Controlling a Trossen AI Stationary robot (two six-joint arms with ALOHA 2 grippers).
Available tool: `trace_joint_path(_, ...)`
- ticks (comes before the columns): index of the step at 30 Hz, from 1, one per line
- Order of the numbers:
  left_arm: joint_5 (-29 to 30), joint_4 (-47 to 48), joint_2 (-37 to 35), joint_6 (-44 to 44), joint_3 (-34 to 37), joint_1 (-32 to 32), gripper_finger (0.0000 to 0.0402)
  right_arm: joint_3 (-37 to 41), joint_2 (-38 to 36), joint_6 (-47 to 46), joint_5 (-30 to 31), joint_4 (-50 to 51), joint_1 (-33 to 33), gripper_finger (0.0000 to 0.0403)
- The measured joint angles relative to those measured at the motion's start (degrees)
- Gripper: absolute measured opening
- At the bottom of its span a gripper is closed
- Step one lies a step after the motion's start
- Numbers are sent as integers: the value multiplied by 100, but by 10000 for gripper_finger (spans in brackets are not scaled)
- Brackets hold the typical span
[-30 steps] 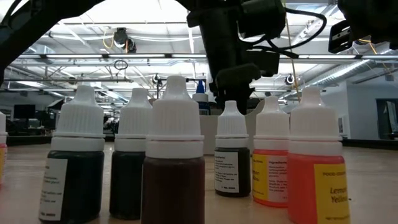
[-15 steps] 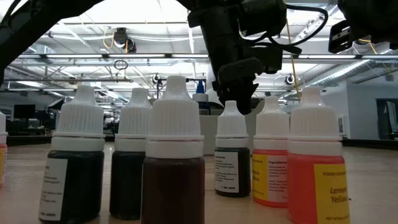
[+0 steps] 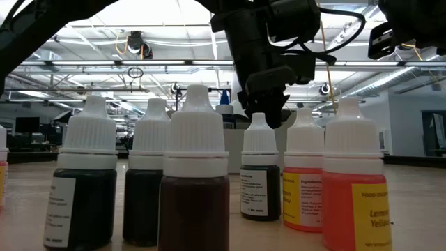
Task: Pick & Place food coloring
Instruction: Put the small red food coloring bottle into the gray bin
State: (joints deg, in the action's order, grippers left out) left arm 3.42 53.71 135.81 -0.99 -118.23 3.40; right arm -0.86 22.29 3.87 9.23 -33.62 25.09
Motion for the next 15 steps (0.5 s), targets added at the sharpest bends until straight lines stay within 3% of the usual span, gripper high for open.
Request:
trace_joint_path(11, -120, -31, 0, -39, 0, 0, 86, -2, 1, 3, 0, 2, 1, 0)
trace_joint_path(15, -232, -41, 0, -36, 0, 0, 106, -2, 1, 3, -2, 2, 0, 0)
